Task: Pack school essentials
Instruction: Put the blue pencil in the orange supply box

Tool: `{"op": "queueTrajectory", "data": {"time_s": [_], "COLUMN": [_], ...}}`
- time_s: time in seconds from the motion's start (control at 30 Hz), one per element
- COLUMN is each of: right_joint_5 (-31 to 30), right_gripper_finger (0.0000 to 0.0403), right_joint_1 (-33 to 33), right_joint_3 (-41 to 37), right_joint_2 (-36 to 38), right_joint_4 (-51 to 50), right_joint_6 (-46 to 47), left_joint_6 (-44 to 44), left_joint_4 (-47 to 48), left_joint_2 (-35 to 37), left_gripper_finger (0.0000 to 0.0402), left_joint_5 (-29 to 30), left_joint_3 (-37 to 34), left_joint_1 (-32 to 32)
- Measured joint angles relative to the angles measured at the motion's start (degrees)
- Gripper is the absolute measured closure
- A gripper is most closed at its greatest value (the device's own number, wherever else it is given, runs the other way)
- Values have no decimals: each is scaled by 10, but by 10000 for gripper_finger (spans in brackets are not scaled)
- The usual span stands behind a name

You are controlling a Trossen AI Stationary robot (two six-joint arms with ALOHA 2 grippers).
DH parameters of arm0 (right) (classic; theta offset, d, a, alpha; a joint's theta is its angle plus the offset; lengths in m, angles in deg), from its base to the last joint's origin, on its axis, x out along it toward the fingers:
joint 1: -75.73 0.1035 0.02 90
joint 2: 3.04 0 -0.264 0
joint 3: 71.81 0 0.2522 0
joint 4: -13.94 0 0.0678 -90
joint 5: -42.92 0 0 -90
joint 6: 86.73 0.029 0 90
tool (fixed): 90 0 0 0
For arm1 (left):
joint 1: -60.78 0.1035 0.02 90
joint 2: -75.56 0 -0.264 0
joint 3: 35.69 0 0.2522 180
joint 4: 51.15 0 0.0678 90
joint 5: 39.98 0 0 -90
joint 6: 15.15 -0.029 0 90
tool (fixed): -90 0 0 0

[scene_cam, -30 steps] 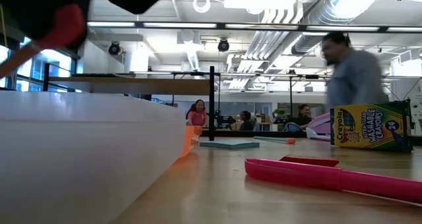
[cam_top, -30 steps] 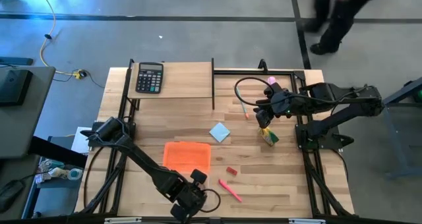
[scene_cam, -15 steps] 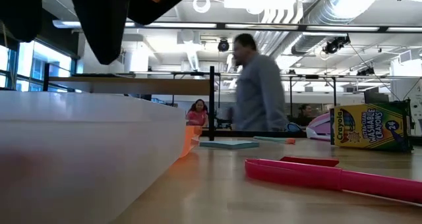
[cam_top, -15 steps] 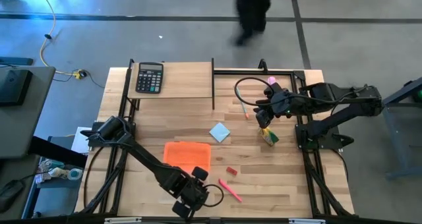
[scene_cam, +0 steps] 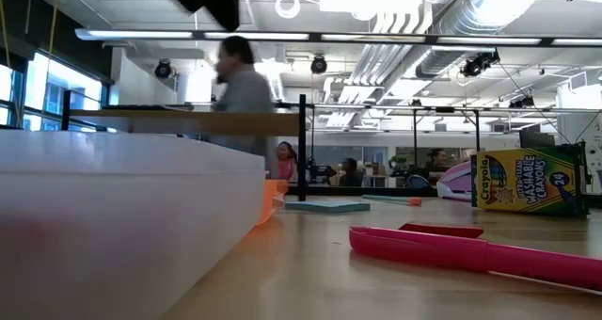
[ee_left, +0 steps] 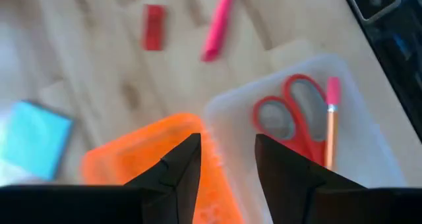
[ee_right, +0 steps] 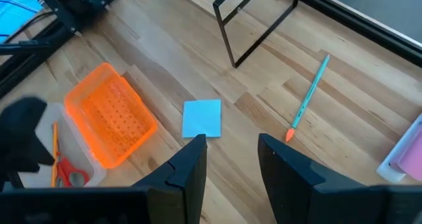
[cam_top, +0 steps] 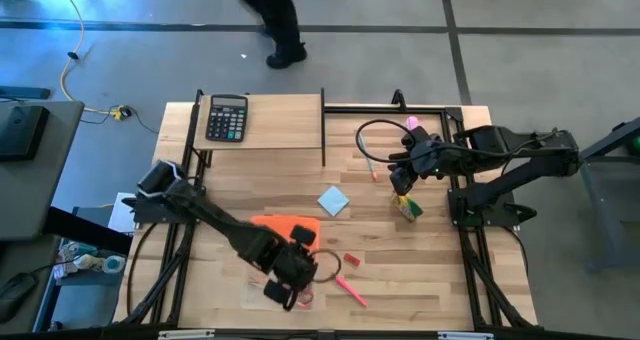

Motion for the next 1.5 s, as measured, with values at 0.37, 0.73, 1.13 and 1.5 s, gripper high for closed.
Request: {"op": "queueTrajectory", "data": {"time_s": [0.37, 0.73, 1.13, 1.5], "right_joint_5": [-28, -7, 106, 202], "right_gripper_finger": [274, 274, 274, 274], "right_joint_1": [-28, -148, -311, -354], "right_joint_3": [0, 0, -5, -222], "right_joint_2": [0, 5, -7, -15], "right_joint_4": [-7, -12, -21, 112], "right_joint_6": [-40, -92, -182, -144], "left_joint_6": [-55, -27, 128, 226], "left_joint_4": [101, 119, -5, -63], "left_joint_2": [117, 269, 429, 474], "left_gripper_finger": [270, 271, 271, 271], "left_joint_5": [41, 21, 12, 26], "left_joint_3": [-1, -64, -300, -419], "left_joint_1": [132, 275, 316, 317]}}
